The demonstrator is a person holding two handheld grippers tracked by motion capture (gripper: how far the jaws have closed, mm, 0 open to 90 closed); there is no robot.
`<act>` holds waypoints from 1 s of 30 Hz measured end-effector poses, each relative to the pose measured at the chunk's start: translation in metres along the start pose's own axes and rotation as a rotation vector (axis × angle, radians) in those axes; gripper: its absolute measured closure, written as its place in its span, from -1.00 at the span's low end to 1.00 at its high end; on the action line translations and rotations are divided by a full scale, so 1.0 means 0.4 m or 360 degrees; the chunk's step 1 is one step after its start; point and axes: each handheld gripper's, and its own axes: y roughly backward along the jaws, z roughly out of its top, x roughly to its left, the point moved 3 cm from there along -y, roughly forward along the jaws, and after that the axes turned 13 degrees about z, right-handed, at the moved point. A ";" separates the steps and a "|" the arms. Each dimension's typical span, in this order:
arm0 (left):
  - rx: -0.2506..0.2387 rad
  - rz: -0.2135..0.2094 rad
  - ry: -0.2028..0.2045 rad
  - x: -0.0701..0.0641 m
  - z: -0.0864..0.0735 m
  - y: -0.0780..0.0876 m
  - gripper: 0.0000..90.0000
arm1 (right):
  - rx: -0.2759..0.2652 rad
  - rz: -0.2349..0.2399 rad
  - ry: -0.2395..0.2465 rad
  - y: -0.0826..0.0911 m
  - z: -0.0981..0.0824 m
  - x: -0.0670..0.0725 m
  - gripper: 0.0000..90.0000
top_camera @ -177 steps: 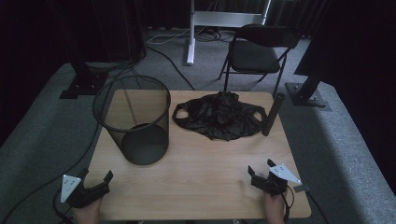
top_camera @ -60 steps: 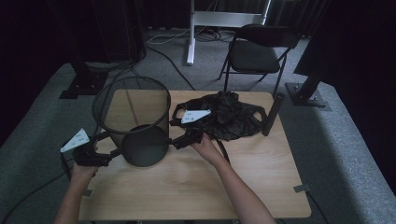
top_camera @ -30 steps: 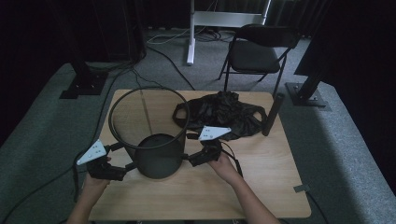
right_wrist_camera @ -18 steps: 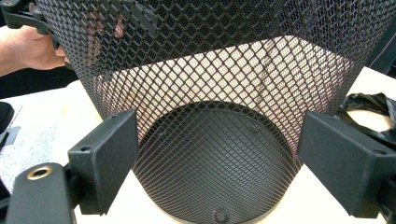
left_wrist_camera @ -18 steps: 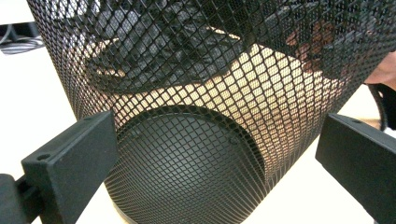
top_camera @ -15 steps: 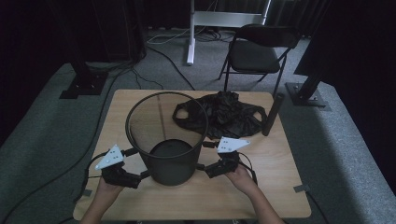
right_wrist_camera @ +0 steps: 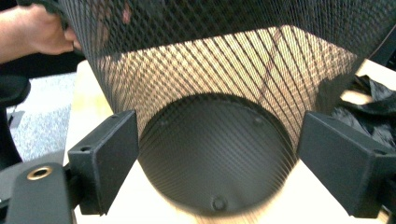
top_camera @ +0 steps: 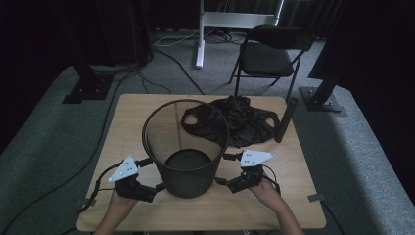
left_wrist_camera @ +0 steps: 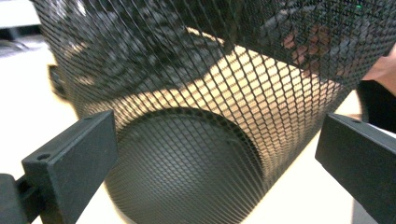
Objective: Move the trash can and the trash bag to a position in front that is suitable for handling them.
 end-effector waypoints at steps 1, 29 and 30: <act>-0.0006 0.0034 -0.0010 0.004 0.000 0.008 -1.00 | 0.0004 -0.0009 -0.0007 0.005 -0.003 -0.001 -0.72; 0.0185 0.0406 0.0274 0.072 -0.198 0.096 -1.00 | -0.0434 -0.0897 -0.0661 0.186 -0.019 -0.295 -0.72; 0.0190 0.0411 0.0281 0.073 -0.205 0.096 -1.00 | -0.0417 -0.0900 -0.0660 0.179 -0.014 -0.308 -0.74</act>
